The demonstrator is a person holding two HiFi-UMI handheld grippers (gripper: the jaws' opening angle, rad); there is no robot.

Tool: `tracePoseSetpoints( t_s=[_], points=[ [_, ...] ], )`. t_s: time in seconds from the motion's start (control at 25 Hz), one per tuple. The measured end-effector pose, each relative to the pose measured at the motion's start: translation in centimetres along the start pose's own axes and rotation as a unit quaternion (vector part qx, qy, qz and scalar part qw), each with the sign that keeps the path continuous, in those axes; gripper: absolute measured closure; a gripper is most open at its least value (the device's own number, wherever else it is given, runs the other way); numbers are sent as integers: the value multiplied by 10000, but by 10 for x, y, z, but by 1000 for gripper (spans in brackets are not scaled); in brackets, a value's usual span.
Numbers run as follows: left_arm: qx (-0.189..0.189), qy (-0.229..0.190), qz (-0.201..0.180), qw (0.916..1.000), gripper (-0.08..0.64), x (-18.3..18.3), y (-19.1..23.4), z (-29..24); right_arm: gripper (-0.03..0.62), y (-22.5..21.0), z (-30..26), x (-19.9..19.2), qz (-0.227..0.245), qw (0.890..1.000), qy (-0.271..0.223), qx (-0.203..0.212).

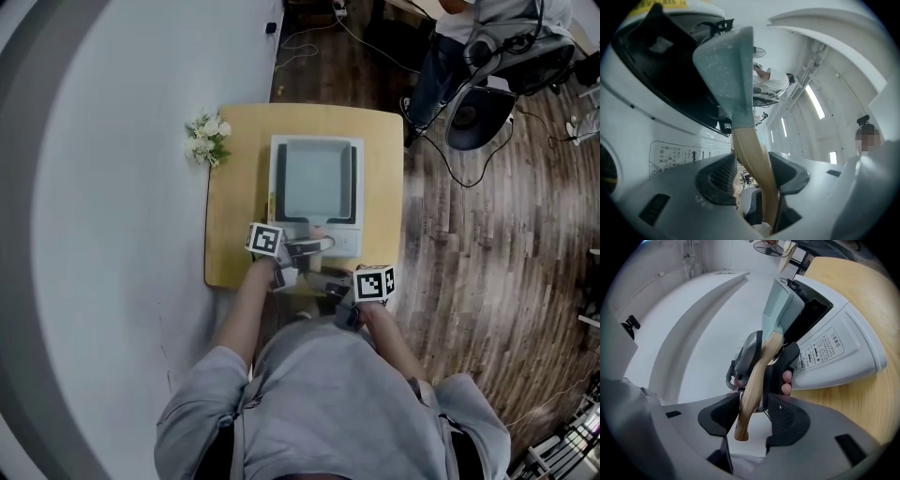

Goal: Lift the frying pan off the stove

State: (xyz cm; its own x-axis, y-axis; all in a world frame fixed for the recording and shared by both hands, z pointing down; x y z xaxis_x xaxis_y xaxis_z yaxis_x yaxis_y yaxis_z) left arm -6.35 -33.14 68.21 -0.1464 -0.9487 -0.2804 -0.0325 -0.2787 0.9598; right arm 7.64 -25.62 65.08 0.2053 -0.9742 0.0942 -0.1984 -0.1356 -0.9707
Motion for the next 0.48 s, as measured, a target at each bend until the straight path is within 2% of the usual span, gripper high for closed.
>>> tracePoseSetpoints(
  t_s=[0.12,0.24,0.28,0.48],
  points=[
    [-80,82,-141,9998,399,1,2,0,438,1,-5,-2,-60,9999,106,87],
    [-182,-16,260,9995,407,-3,-1,-1,472,-1,-7,-3,-214,9994,153,242],
    [-184,-37,288,9994,410,-4,0,-1,474,-2,-7,-4,-246,9992,155,261],
    [51,13,-24,10000,419,-5,-1,0,480,-4,-5,-6,-236,9994,111,248]
  ],
)
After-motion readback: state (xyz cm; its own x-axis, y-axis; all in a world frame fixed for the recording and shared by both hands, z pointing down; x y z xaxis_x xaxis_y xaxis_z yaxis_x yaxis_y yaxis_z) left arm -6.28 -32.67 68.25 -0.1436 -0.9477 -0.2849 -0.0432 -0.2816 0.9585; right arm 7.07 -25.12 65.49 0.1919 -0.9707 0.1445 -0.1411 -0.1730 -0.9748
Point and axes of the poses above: the fingertips, and each gripper's own axes: z backward along the fingers, y to its left, x out of its top, the point moved 10 cm from there along z, backward along the fingers, and after that the axes turned 15 degrees about -z, right-handed, at the moved point
